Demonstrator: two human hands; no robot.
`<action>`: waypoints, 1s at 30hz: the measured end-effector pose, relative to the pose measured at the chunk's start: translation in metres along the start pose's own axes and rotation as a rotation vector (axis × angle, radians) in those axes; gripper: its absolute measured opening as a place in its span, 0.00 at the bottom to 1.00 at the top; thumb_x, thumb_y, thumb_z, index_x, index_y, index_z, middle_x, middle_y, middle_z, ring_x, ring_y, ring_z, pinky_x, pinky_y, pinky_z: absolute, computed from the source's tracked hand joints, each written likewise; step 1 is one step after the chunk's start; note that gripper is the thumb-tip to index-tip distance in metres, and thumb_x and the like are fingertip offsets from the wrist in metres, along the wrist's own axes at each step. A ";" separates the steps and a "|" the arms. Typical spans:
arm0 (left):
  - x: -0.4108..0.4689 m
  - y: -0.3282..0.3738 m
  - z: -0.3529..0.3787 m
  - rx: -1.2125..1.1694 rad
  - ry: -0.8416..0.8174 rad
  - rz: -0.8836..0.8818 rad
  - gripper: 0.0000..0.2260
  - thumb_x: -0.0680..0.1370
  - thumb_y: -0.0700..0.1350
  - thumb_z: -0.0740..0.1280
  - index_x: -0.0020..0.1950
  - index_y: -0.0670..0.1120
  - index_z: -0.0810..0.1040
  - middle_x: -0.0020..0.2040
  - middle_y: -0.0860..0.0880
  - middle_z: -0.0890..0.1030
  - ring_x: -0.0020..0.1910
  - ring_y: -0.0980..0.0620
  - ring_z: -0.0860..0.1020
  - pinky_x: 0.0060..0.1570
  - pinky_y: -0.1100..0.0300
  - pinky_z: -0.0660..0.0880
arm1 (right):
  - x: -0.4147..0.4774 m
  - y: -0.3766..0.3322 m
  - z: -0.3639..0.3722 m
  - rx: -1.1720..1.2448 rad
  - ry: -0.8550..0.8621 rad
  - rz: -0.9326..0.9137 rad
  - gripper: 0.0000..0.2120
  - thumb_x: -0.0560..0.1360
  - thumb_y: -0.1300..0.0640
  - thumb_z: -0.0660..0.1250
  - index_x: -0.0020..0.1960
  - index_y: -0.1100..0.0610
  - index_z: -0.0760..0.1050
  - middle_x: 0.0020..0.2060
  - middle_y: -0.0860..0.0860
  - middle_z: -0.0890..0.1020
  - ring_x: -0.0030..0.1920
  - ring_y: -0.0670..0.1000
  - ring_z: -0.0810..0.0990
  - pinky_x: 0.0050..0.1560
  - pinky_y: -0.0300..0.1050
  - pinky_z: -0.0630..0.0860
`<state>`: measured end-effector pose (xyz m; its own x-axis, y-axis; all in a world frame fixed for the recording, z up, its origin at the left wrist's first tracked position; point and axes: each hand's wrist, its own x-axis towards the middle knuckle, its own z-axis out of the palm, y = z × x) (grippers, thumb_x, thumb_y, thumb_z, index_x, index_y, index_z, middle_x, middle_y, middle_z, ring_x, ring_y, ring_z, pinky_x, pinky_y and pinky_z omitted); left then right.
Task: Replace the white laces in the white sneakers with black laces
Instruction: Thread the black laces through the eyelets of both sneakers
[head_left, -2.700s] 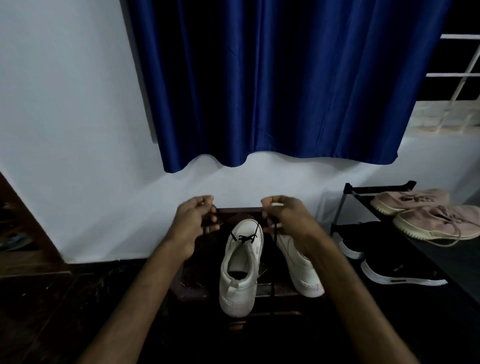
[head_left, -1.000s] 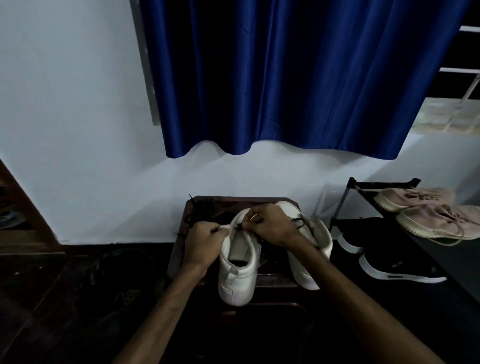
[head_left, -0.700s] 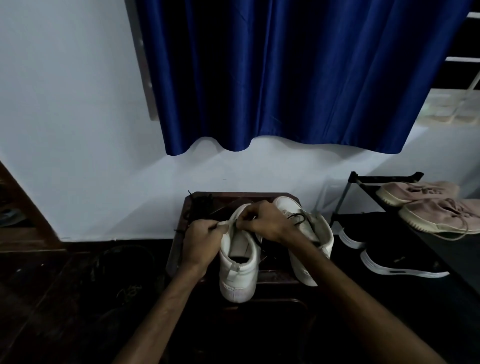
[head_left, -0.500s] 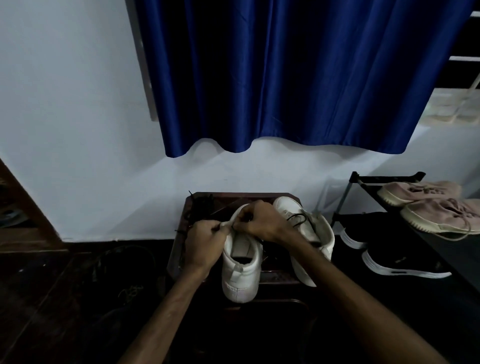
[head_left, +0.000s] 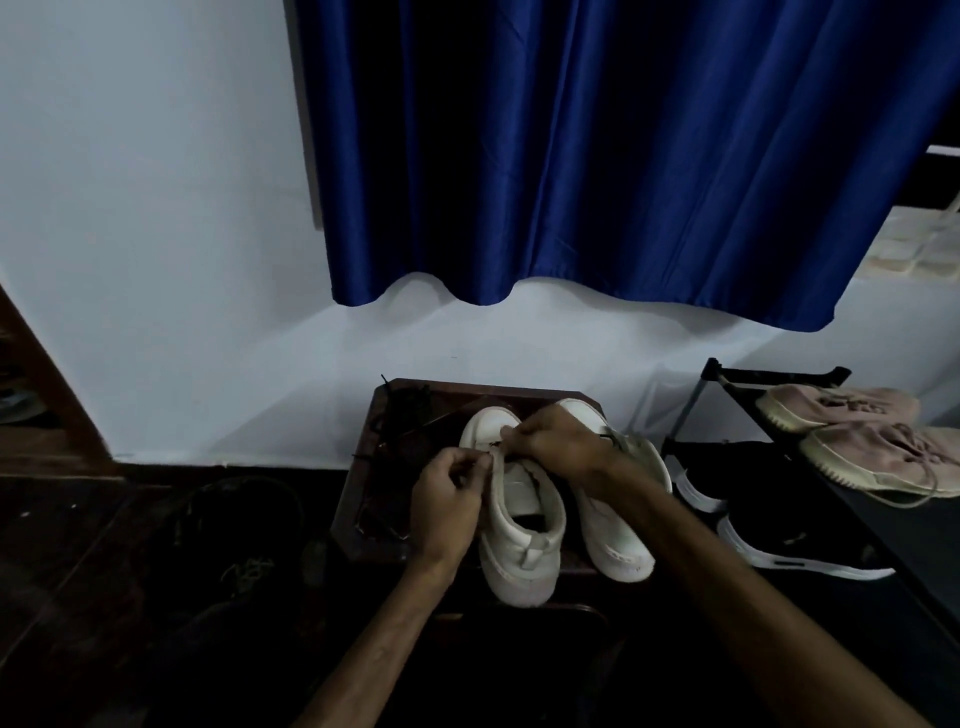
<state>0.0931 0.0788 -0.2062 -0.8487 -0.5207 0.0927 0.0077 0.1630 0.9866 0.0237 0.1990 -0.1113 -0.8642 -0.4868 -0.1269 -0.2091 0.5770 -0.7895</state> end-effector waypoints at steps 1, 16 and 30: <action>-0.001 -0.001 0.003 0.001 0.025 0.004 0.05 0.76 0.49 0.70 0.46 0.48 0.81 0.43 0.52 0.83 0.44 0.55 0.81 0.47 0.50 0.79 | -0.005 -0.002 -0.005 0.051 -0.039 0.034 0.14 0.80 0.57 0.65 0.42 0.66 0.82 0.19 0.43 0.75 0.21 0.37 0.71 0.28 0.30 0.67; 0.005 -0.013 0.002 0.000 -0.039 0.064 0.07 0.80 0.48 0.63 0.50 0.46 0.77 0.46 0.52 0.79 0.43 0.57 0.77 0.42 0.64 0.73 | -0.012 0.021 0.024 0.089 0.063 -0.020 0.06 0.75 0.61 0.70 0.51 0.59 0.83 0.42 0.49 0.85 0.43 0.41 0.80 0.44 0.33 0.75; 0.005 -0.011 -0.011 0.037 -0.021 0.287 0.04 0.77 0.47 0.69 0.48 0.47 0.80 0.45 0.56 0.81 0.45 0.60 0.79 0.45 0.65 0.76 | -0.011 0.036 0.050 -0.207 0.281 -0.065 0.16 0.70 0.39 0.62 0.47 0.48 0.78 0.43 0.44 0.80 0.51 0.50 0.77 0.56 0.56 0.74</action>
<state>0.0943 0.0654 -0.2148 -0.8254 -0.4311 0.3646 0.2305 0.3323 0.9146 0.0489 0.1921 -0.1680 -0.9323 -0.3438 0.1126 -0.3311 0.6853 -0.6487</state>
